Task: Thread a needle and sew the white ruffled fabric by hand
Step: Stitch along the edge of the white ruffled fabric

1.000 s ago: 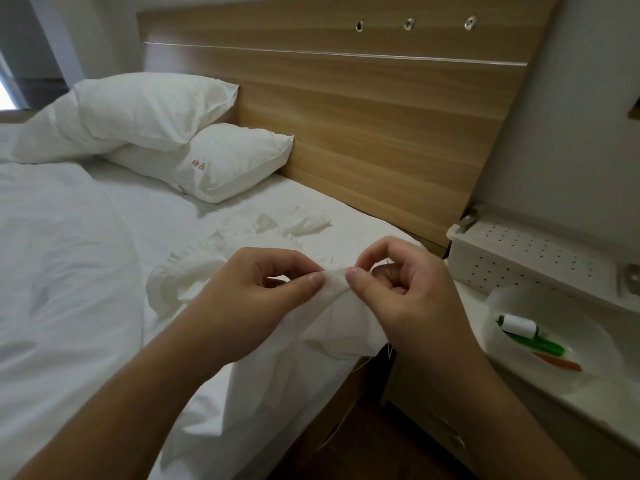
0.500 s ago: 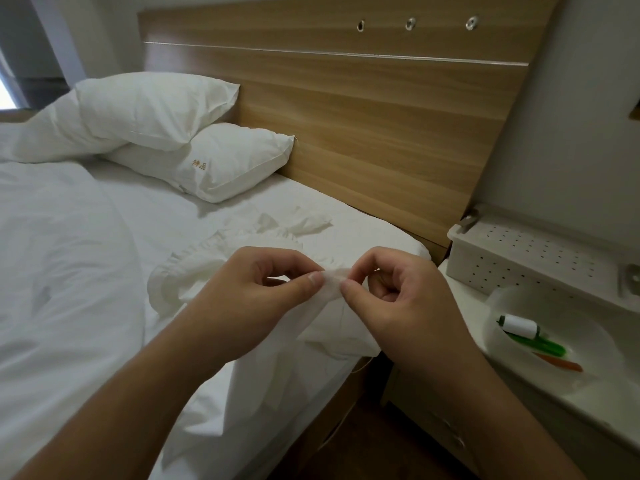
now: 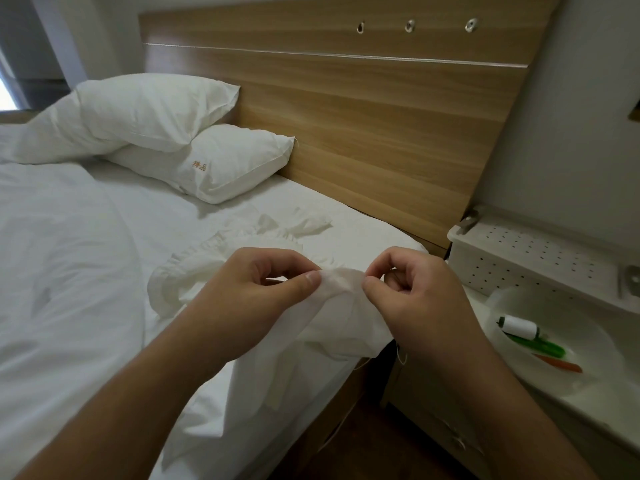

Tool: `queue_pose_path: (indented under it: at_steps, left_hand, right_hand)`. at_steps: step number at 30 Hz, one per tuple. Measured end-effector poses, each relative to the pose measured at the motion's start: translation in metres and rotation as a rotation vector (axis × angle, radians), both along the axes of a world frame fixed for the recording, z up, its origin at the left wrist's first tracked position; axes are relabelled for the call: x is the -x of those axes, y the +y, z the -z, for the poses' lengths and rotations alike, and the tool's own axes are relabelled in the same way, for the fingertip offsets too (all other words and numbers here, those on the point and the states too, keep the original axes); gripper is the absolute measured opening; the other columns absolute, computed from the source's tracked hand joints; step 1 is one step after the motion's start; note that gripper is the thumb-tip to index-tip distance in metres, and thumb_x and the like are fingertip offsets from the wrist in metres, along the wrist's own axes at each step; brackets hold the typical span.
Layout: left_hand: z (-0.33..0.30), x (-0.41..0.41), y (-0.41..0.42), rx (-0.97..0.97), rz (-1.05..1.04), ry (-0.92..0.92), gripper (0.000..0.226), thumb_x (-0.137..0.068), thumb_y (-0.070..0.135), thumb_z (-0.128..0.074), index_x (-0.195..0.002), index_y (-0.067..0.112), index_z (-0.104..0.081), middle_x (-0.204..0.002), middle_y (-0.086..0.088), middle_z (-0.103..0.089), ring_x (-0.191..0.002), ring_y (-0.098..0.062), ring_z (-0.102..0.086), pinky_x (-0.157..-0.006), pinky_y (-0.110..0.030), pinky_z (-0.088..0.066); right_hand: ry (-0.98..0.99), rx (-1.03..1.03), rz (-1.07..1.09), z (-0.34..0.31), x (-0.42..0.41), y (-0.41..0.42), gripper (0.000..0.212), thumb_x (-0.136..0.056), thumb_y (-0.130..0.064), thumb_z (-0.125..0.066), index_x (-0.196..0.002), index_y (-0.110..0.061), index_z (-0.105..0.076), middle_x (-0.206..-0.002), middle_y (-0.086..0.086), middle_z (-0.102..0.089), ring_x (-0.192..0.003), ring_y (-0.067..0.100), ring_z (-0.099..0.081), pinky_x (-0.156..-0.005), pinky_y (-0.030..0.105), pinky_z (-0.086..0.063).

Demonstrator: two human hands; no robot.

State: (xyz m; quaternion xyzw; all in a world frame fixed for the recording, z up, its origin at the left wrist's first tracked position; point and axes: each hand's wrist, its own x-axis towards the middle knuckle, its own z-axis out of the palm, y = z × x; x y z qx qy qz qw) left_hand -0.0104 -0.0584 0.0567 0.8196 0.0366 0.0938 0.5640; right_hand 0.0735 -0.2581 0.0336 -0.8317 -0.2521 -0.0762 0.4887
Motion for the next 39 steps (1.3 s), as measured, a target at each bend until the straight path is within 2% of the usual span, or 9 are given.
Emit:
queue_pose_path:
  at_steps: [11,15,18,21,23,29,32,35,39]
  left_hand:
    - [0.001,-0.001,0.000,0.007,-0.023,0.002,0.021,-0.101,0.023,-0.069,-0.088,0.028,-0.084,-0.089,0.001,-0.080,-0.085,-0.023,-0.078,-0.080,-0.035,-0.062]
    - [0.002,-0.001,0.000,-0.002,-0.005,-0.022,0.019,-0.100,0.023,-0.070,-0.089,0.028,-0.084,-0.090,-0.001,-0.078,-0.088,-0.027,-0.077,-0.082,-0.039,-0.061]
    - [0.001,0.000,-0.001,-0.016,0.026,-0.043,0.017,-0.101,0.022,-0.070,-0.092,0.028,-0.084,-0.092,-0.006,-0.077,-0.091,-0.038,-0.075,-0.084,-0.056,-0.060]
    - [0.001,0.000,-0.002,-0.012,0.035,-0.051,0.016,-0.100,0.020,-0.071,-0.093,0.025,-0.084,-0.093,-0.009,-0.076,-0.092,-0.042,-0.074,-0.090,-0.064,-0.057]
    - [0.002,0.000,-0.001,-0.027,0.022,-0.043,0.018,-0.100,0.019,-0.070,-0.091,0.027,-0.083,-0.092,-0.006,-0.077,-0.091,-0.038,-0.075,-0.090,-0.061,-0.058]
    - [0.002,-0.001,-0.001,-0.041,0.001,-0.006,0.021,-0.102,0.021,-0.068,-0.090,0.030,-0.084,-0.091,0.002,-0.079,-0.086,-0.020,-0.078,-0.088,-0.047,-0.063]
    - [0.001,0.000,-0.001,-0.027,0.003,-0.011,0.020,-0.102,0.021,-0.068,-0.092,0.027,-0.084,-0.091,0.000,-0.079,-0.088,-0.024,-0.078,-0.091,-0.053,-0.061]
    - [0.001,0.000,0.000,-0.026,0.027,-0.023,0.020,-0.103,0.020,-0.067,-0.094,0.025,-0.084,-0.093,-0.004,-0.079,-0.091,-0.030,-0.077,-0.093,-0.060,-0.060]
    - [0.000,0.000,-0.001,-0.016,0.018,-0.014,0.020,-0.102,0.020,-0.067,-0.092,0.025,-0.084,-0.091,-0.002,-0.080,-0.087,-0.023,-0.078,-0.087,-0.050,-0.063]
  right_hand:
    - [0.077,-0.082,0.084,-0.001,-0.005,-0.005,0.019,-0.092,-0.010,-0.068,-0.076,-0.020,-0.071,-0.061,-0.001,-0.066,-0.054,0.006,-0.057,-0.047,0.010,-0.041]
    - [0.066,-0.140,-0.065,-0.006,0.007,-0.001,0.016,-0.095,-0.010,-0.068,-0.094,-0.026,-0.071,-0.055,0.009,-0.053,-0.049,0.013,-0.046,-0.046,0.023,-0.039]
    - [0.093,-0.110,-0.173,-0.005,0.011,0.006,0.019,-0.099,-0.018,-0.066,-0.110,-0.034,-0.071,-0.052,0.004,-0.048,-0.048,0.012,-0.041,-0.045,0.025,-0.034]
    - [0.085,-0.054,-0.145,-0.001,0.007,0.010,0.007,-0.099,-0.026,-0.067,-0.096,-0.029,-0.073,-0.060,-0.001,-0.061,-0.054,0.013,-0.054,-0.049,0.027,-0.041]
    - [0.089,-0.074,-0.093,0.002,0.004,0.010,0.010,-0.098,-0.026,-0.068,-0.089,-0.026,-0.072,-0.066,-0.002,-0.066,-0.062,0.010,-0.060,-0.051,0.019,-0.044]
    - [0.060,-0.169,-0.101,0.002,0.007,0.006,0.010,-0.096,-0.018,-0.071,-0.096,-0.027,-0.066,-0.052,-0.002,-0.047,-0.047,0.007,-0.042,-0.046,0.023,-0.039]
    - [-0.003,-0.141,-0.178,-0.003,0.014,0.005,0.010,-0.092,-0.024,-0.077,-0.091,-0.024,-0.067,-0.050,-0.006,-0.042,-0.045,0.007,-0.036,-0.045,0.023,-0.033]
    - [-0.102,-0.007,-0.153,-0.001,0.018,0.009,0.018,-0.087,-0.042,-0.079,-0.090,-0.029,-0.067,-0.054,-0.003,-0.050,-0.045,0.010,-0.041,-0.043,0.026,-0.032]
    - [-0.133,0.038,-0.093,0.001,0.015,0.011,0.011,-0.089,-0.033,-0.080,-0.086,-0.028,-0.070,-0.056,-0.012,-0.054,-0.049,0.008,-0.048,-0.046,0.017,-0.035]
